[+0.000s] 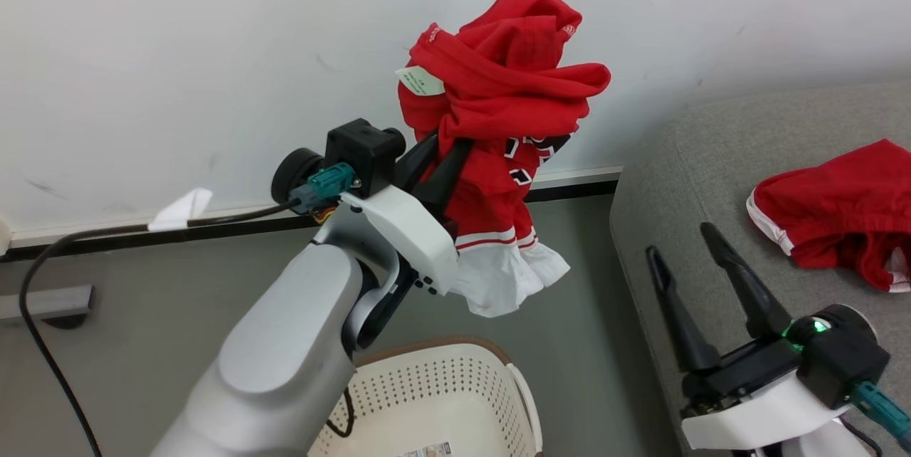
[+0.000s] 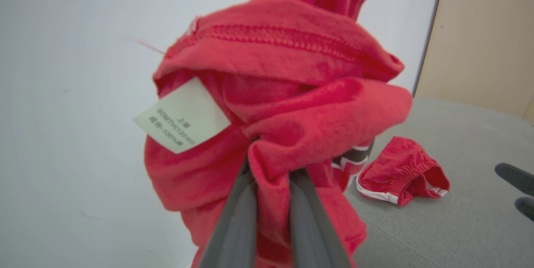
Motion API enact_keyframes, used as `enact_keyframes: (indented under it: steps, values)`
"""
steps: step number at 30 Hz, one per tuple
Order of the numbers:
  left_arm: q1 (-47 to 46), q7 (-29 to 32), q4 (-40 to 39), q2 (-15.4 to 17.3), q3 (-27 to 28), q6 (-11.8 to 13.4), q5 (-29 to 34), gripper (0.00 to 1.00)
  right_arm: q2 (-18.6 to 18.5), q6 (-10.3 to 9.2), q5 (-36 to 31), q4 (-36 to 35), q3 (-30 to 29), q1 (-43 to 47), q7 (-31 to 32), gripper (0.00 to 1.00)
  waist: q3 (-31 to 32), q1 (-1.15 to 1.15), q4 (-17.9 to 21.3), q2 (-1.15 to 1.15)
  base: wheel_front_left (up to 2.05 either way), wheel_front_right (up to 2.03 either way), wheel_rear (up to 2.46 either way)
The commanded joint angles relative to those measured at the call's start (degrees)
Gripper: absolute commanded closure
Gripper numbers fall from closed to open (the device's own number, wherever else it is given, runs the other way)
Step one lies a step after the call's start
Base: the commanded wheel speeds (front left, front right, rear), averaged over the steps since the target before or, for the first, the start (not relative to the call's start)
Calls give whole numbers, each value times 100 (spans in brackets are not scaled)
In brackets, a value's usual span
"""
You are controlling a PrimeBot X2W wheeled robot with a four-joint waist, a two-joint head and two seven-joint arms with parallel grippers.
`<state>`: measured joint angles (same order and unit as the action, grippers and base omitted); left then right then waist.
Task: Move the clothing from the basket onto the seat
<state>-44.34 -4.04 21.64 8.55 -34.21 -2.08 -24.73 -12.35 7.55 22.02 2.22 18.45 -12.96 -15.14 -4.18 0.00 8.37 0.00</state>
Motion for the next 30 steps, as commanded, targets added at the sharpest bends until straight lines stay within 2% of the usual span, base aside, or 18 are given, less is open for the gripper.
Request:
enact_keyframes:
  steps: [1, 9, 16, 30]
  values:
    - [55, 31, -49, 41, -10, 14, 16, 100, -53, -13, 95, 106, 172, -121, 1, 0, -16, 0, -6, 0, 0, 0, 0]
    - [19, 56, -86, -23, -105, 4, -13, 100, -155, -13, 614, 934, 1465, -1051, 1, 0, -88, 0, -127, 0, 0, 0, 0]
    - [-46, 19, -11, -150, -240, -36, -43, 100, -142, -13, 1136, 1935, 2482, -1856, 1, 0, -96, 0, -362, 0, 0, 0, 0]
    - [-130, 19, 60, -389, -668, -141, -43, 100, -136, -13, 2222, 3333, 3856, -2968, 1, 0, -176, 0, -865, 0, 0, 0, 0]
